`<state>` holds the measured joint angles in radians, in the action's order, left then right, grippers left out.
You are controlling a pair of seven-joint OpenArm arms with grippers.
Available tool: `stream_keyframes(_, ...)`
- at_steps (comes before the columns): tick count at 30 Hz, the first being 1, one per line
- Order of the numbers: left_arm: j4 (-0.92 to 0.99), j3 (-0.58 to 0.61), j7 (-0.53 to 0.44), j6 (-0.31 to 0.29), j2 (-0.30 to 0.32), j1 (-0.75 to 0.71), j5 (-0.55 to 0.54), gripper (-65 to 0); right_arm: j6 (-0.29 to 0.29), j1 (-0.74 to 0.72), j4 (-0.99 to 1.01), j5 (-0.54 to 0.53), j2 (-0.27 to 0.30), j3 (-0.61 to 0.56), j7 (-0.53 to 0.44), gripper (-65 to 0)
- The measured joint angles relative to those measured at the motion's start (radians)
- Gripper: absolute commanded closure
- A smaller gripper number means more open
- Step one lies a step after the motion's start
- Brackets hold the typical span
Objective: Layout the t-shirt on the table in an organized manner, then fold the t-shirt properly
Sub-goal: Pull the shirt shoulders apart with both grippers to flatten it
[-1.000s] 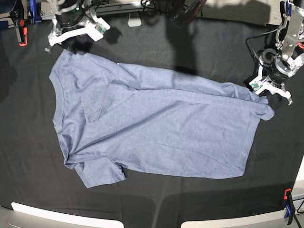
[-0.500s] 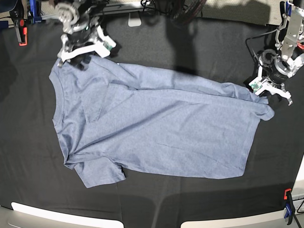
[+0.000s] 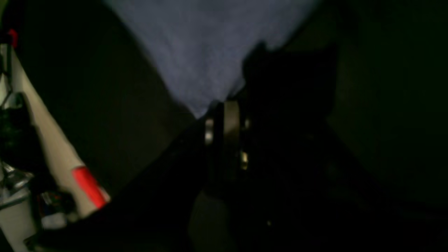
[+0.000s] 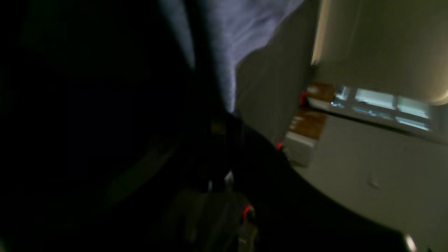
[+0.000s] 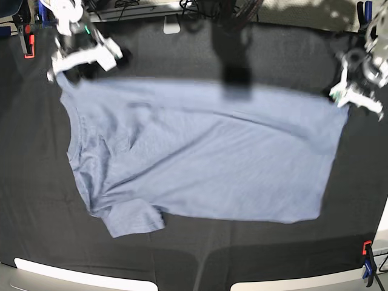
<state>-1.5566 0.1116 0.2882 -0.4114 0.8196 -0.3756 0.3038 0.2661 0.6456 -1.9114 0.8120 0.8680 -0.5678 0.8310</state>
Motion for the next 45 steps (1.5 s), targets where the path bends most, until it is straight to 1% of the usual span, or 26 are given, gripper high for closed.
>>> stream_keyframes(2,-0.056,0.001,0.007,0.001,0.030,-0.060,0.002,0.0,0.030,0.050,-0.010,0.004,0.036,-0.002,0.009,0.0)
stream_keyframes(4,-0.107,0.001,0.032,-0.002,0.050,-0.115,0.000,0.0,0.036,0.087,-0.017,0.043,0.061,-0.002,0.027,0.0)
stream_keyframes(6,-0.145,0.000,0.044,-0.002,0.065,-0.163,0.000,0.0,0.062,0.119,-0.022,0.073,0.082,0.001,0.026,0.0)
stream_keyframes(7,-0.159,0.000,0.054,-0.002,0.070,-0.184,0.002,0.0,0.075,0.130,-0.021,0.075,0.085,0.001,0.026,0.0)
stream_keyframes(11,-0.190,0.000,0.079,0.000,0.071,-0.249,0.009,0.0,0.076,0.167,-0.022,0.074,0.085,0.000,0.031,0.0)
stream_keyframes(15,-0.194,0.000,0.078,0.011,0.071,-0.290,0.034,0.0,0.083,0.209,-0.022,0.113,0.086,0.001,0.034,0.0)
stream_keyframes(17,-0.197,-0.001,0.076,0.015,0.070,-0.307,0.035,0.0,0.098,0.235,-0.022,0.113,0.085,0.001,0.040,0.0)
stream_keyframes(20,-0.198,-0.002,0.076,0.017,0.071,-0.314,0.036,0.0,0.118,0.252,-0.022,0.116,0.085,0.000,0.050,0.0)
stream_keyframes(24,-0.198,-0.002,0.080,0.017,0.071,-0.314,0.035,0.0,0.120,0.252,-0.031,0.121,0.085,0.001,0.059,0.0)
stream_keyframes(26,-0.201,-0.001,0.106,0.018,0.070,-0.314,0.033,0.0,0.120,0.260,-0.039,0.120,0.085,0.001,0.075,0.0)
stream_keyframes(27,-0.203,-0.001,0.121,0.019,0.071,-0.314,0.032,-1.5,0.120,0.262,-0.044,0.122,0.085,0.001,0.094,0.0)
stream_keyframes(29,-0.208,-0.002,0.163,0.020,0.070,-0.314,0.030,-12.9,0.120,0.264,-0.056,0.123,0.085,0.000,0.143,0.0)
stream_keyframes(30,-0.209,-0.002,0.187,0.020,0.072,-0.314,0.032,-17.8,0.120,0.263,-0.062,0.123,0.085,0.001,0.178,-2.6)
stream_keyframes(31,-0.209,-0.007,0.190,0.020,0.076,-0.314,0.033,-21.2,0.119,0.263,-0.067,0.124,0.087,0.001,0.209,-5.4)
stream_keyframes(32,-0.209,-0.008,0.206,0.020,0.076,-0.314,0.033,-22.7,0.119,0.264,-0.070,0.119,0.089,0.001,0.229,-8.0)
stream_keyframes(34,-0.209,-0.008,0.211,0.021,0.076,-0.314,0.033,-22.9,0.117,0.272,-0.082,0.119,0.090,0.001,0.234,-12.2)
stream_keyframes(36,-0.209,-0.008,0.219,0.023,0.076,-0.314,0.033,-22.9,0.116,0.290,-0.099,0.123,0.092,0.001,0.233,-14.3)
stream_keyframes(39,-0.211,-0.008,0.246,0.023,0.076,-0.314,0.034,-22.9,0.116,0.330,-0.114,0.160,0.096,0.001,0.235,-14.8)
stream_keyframes(41,-0.211,-0.008,0.254,0.023,0.085,-0.314,0.029,-22.9,0.116,0.346,-0.130,0.164,0.096,0.001,0.237,-14.8)
stream_keyframes(43,-0.210,-0.007,0.262,0.022,0.101,-0.314,0.002,-22.9,0.116,0.357,-0.146,0.165,0.097,0.001,0.237,-14.8)
stream_keyframes(45,-0.210,-0.010,0.264,0.019,0.119,-0.314,-0.032,-22.9,0.121,0.364,-0.162,0.188,0.096,0.001,0.237,-14.8)
